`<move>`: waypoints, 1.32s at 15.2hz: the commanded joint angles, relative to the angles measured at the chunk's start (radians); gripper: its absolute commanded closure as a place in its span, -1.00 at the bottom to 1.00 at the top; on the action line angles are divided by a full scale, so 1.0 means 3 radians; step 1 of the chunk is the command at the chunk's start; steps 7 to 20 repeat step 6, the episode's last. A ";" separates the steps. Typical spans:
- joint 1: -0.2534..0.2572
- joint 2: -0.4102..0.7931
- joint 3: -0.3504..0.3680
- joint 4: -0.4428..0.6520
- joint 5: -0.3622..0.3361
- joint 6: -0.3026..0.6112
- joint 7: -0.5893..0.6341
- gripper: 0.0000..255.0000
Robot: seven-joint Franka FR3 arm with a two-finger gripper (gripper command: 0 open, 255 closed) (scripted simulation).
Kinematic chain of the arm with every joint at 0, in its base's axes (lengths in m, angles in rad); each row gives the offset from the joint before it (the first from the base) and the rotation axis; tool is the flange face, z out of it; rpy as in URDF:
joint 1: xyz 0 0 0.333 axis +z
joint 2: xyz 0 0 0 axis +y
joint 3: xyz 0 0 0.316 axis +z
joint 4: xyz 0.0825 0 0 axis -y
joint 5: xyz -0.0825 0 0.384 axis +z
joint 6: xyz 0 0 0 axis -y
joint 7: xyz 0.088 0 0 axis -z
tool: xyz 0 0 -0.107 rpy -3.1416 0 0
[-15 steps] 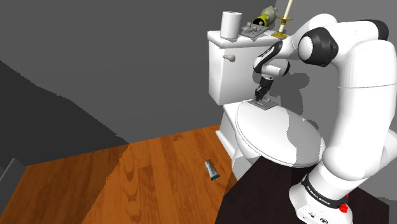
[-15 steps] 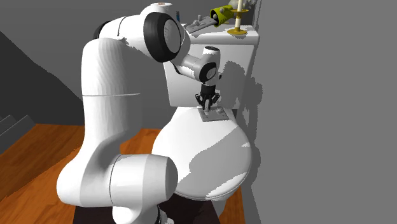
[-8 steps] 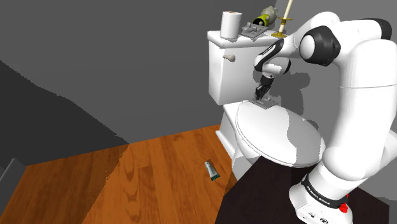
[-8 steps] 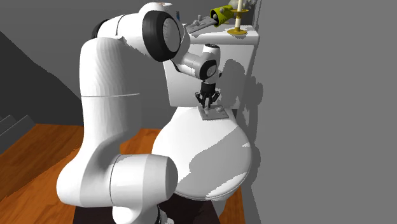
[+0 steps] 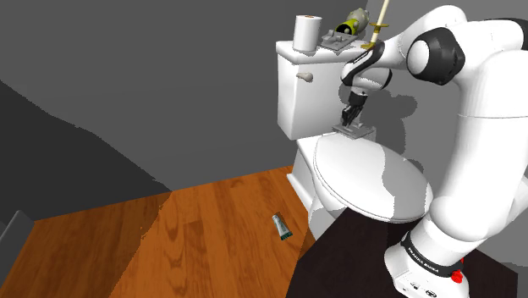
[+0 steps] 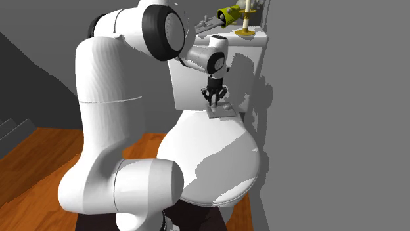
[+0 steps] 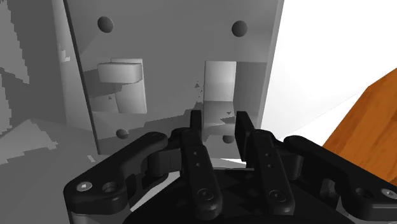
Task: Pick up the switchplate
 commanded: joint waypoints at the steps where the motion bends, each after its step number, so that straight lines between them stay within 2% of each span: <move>1: 0.0012 -0.0060 -0.0023 0.0012 -0.0040 -0.0066 0.0022 1.00; 4: 0.0030 -0.0134 -0.0049 0.0052 -0.0093 -0.0170 0.0061 1.00; 20: 0.0031 -0.0137 -0.0050 0.0054 -0.0095 -0.0175 0.0063 1.00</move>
